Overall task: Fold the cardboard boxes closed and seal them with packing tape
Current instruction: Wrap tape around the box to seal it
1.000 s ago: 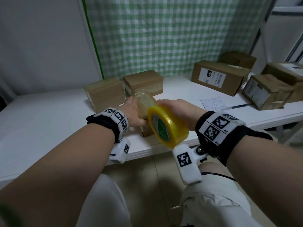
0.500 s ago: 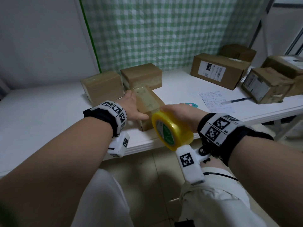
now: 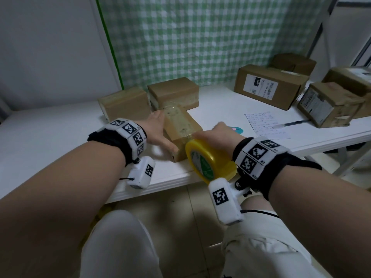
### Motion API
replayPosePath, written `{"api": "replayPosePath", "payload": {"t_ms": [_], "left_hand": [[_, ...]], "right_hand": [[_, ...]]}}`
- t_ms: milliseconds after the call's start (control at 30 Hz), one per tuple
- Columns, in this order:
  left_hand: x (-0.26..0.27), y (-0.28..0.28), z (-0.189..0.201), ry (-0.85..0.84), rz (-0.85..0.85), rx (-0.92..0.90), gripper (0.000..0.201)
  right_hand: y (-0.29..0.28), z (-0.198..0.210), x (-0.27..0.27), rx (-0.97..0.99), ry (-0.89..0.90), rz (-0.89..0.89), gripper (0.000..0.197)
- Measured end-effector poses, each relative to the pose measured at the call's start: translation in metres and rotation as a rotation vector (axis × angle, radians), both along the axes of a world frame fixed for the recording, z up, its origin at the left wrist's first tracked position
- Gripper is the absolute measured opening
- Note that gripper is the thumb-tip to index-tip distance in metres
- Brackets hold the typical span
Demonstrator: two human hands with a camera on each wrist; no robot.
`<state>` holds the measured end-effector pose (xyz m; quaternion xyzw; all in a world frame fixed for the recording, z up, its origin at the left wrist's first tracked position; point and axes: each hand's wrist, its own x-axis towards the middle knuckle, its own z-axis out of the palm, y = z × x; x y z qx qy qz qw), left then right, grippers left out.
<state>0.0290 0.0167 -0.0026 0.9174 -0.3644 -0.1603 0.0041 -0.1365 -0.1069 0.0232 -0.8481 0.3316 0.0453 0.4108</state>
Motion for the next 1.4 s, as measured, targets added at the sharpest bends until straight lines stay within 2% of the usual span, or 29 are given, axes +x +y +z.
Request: {"api": "replayPosePath", "payload": {"t_ms": [33, 133, 167, 200, 267, 400, 567, 667, 900, 1100, 1233, 1333, 1400], "left_hand": [[0.001, 0.001, 0.008, 0.042, -0.011, -0.004, 0.129], [0.009, -0.003, 0.025, 0.097, 0.047, -0.101, 0.066], [0.012, -0.005, 0.027, 0.065, 0.066, -0.145, 0.055], [0.015, -0.008, 0.028, 0.038, 0.068, -0.191, 0.052], [0.020, -0.015, 0.025, 0.028, 0.042, -0.215, 0.055], [0.033, -0.027, 0.007, 0.015, -0.051, -0.056, 0.058], [0.040, -0.027, -0.011, -0.058, -0.058, 0.038, 0.063], [0.032, -0.022, -0.010, -0.071, -0.130, 0.051, 0.064], [0.003, -0.005, -0.005, -0.054, -0.253, 0.035, 0.057], [-0.013, 0.008, -0.012, 0.009, -0.317, -0.064, 0.051], [-0.018, 0.011, -0.018, 0.049, -0.367, -0.106, 0.067], [-0.017, 0.011, -0.020, 0.078, -0.336, -0.132, 0.051], [-0.015, 0.010, -0.020, 0.100, -0.338, -0.141, 0.051]], "right_hand": [[0.000, 0.002, 0.003, -0.039, -0.025, 0.014, 0.069], [-0.001, 0.008, 0.014, -0.129, 0.001, 0.163, 0.059], [-0.001, 0.010, 0.017, -0.153, 0.037, 0.210, 0.052], [-0.001, 0.013, 0.019, -0.169, 0.071, 0.248, 0.047], [-0.002, 0.015, 0.023, -0.171, 0.111, 0.290, 0.043], [-0.009, 0.011, 0.029, -0.145, 0.118, 0.308, 0.043], [-0.017, 0.000, 0.038, -0.044, 0.057, 0.289, 0.044], [-0.018, -0.003, 0.040, -0.037, 0.037, 0.284, 0.044], [-0.017, -0.007, 0.041, -0.036, 0.013, 0.262, 0.043], [-0.016, -0.006, 0.041, -0.062, 0.031, 0.246, 0.042], [-0.013, -0.003, 0.038, -0.123, 0.048, 0.236, 0.050], [-0.012, -0.003, 0.038, -0.117, 0.059, 0.262, 0.046], [-0.013, -0.006, 0.039, -0.097, 0.043, 0.256, 0.043]]}}
